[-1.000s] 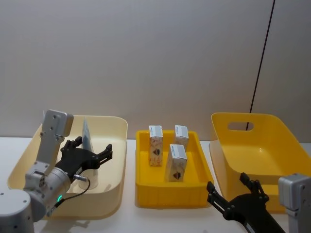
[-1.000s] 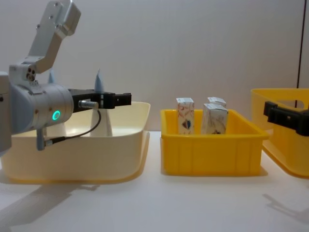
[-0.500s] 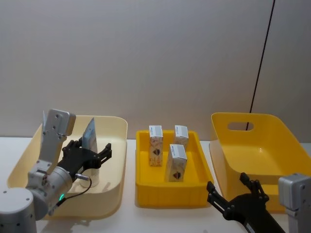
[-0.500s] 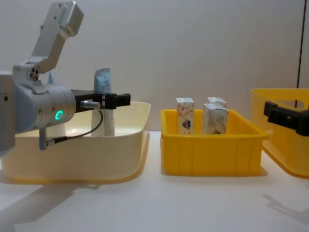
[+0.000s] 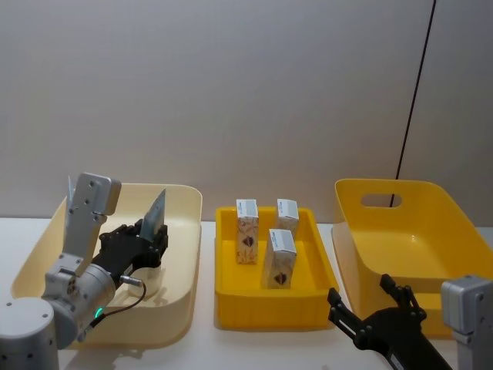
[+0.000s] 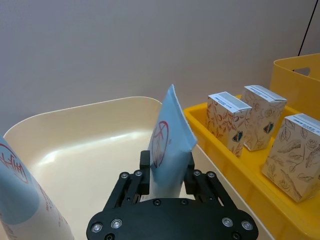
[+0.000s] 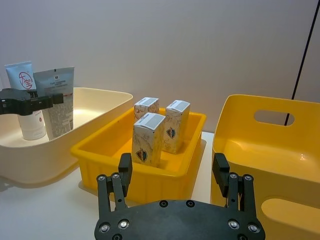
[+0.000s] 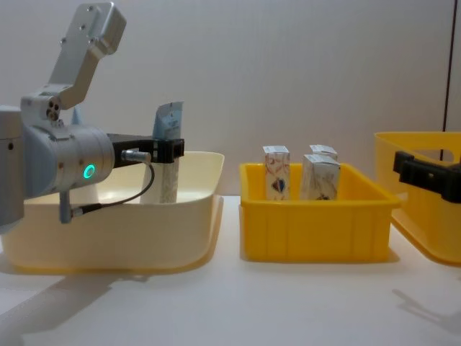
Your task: Bimanual collaborative sorting of washing and personal care products
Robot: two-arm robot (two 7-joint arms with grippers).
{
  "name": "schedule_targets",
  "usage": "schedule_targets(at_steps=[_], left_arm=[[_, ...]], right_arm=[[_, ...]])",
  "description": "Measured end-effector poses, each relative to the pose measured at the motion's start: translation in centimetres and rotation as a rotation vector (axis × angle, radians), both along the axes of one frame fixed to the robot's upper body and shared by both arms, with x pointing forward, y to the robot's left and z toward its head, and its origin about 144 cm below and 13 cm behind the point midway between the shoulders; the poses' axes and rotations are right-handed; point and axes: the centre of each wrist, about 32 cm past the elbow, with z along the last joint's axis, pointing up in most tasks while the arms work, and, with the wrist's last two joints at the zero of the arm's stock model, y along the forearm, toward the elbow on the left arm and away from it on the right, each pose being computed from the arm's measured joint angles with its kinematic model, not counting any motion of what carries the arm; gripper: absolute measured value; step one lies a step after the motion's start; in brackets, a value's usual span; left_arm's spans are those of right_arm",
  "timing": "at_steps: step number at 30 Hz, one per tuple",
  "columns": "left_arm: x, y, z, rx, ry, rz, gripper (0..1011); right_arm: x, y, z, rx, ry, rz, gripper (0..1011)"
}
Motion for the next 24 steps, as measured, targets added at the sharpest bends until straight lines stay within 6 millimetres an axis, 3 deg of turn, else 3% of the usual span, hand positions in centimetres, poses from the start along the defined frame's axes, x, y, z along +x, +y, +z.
schedule_targets(at_steps=[6,24], left_arm=[[0.0,0.0,0.0,0.0,0.0,0.0,250],[0.0,1.0,0.6,-0.011,-0.077,-0.043,204]], right_arm=[[0.0,0.0,0.0,0.0,0.0,0.0,1001],[0.0,0.0,0.0,0.0,0.0,0.0,1001]])
